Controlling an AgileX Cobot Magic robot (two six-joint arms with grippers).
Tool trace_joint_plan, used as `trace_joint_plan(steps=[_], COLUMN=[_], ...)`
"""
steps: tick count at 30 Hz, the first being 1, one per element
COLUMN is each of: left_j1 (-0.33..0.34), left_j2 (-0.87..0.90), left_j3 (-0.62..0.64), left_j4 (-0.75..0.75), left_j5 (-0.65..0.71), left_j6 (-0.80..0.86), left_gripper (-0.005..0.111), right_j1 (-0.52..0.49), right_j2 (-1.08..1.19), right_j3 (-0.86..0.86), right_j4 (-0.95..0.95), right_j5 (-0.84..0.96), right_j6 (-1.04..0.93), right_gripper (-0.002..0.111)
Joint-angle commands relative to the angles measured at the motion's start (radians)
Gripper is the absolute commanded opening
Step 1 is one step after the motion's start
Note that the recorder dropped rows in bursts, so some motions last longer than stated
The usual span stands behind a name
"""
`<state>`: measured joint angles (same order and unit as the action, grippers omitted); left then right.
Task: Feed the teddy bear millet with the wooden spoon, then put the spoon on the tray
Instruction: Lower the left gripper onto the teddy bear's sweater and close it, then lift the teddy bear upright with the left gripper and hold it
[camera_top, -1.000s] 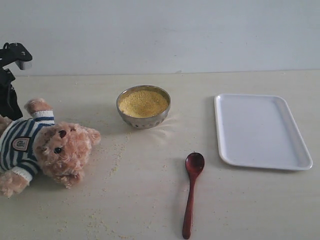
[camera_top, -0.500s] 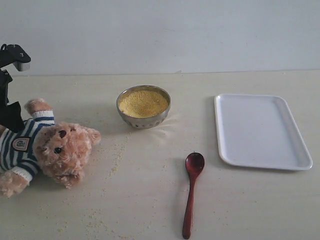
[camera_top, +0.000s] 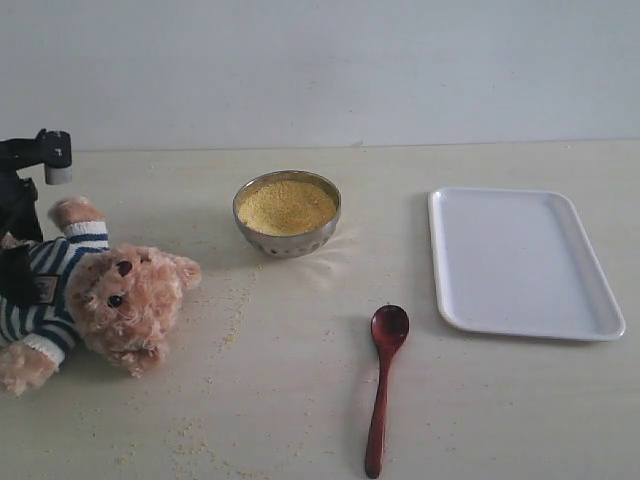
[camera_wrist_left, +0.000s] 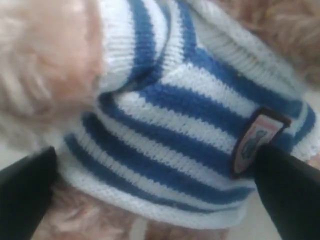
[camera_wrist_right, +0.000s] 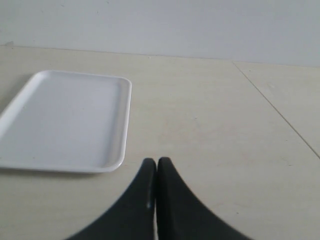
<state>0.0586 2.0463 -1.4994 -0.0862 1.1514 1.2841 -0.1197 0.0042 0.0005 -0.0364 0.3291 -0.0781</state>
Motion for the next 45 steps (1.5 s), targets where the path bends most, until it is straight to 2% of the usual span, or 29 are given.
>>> trace_joint_plan(steps=[1,8,11,13,17,18,20,25,27,33,39,45], left_j1=[0.001,0.001,0.001,0.001,0.001,0.001,0.001,0.001,0.001,0.001,0.001,0.001], left_j2=[0.051,0.115,0.116,0.116,0.114,0.114,0.114,0.104,0.094,0.034,-0.151,-0.391], left_j3=[-0.007,-0.007,-0.007,-0.007,-0.007,-0.007,-0.007,-0.007,-0.007,-0.007,0.08,0.296], left_j4=[0.033,-0.019,-0.029,-0.021,-0.003,-0.003,-0.013,-0.059,-0.136,-0.354,-0.604,-0.718], left_j5=[-0.019,-0.033,-0.035,-0.054,-0.043,-0.022,0.013,0.057,0.06,0.07,0.069,-0.158], left_j6=[0.018,-0.005,-0.057,-0.097,-0.133,-0.126,-0.152,-0.372,-0.471,-0.628,-0.773,-0.929], left_gripper=[0.109,0.109,0.101,0.084,0.015,0.006,0.006,0.005,0.005,0.005,0.005,0.005], right_j1=[0.001,0.001,0.001,0.001,0.001,0.001,0.001,0.001,0.001,0.001,0.001,0.001], right_j2=[-0.004,-0.004,-0.004,-0.004,-0.004,-0.004,-0.004,-0.004,-0.004,-0.004,-0.004,-0.004], right_j3=[-0.001,-0.001,-0.001,-0.001,-0.001,-0.001,-0.001,-0.001,-0.001,-0.001,-0.001,-0.001], right_j4=[0.002,0.002,0.002,0.002,0.002,0.002,0.002,0.002,0.002,0.002,0.002,0.002], right_j5=[-0.008,-0.008,-0.008,-0.008,-0.008,-0.008,-0.008,-0.008,-0.008,-0.008,-0.008,-0.008], right_j6=[-0.007,-0.007,-0.007,-0.007,-0.007,-0.007,-0.007,-0.007,-0.007,-0.007,-0.007,-0.007], right_gripper=[0.001,0.001,0.001,0.001,0.001,0.001,0.001,0.001,0.001,0.001,0.001,0.001])
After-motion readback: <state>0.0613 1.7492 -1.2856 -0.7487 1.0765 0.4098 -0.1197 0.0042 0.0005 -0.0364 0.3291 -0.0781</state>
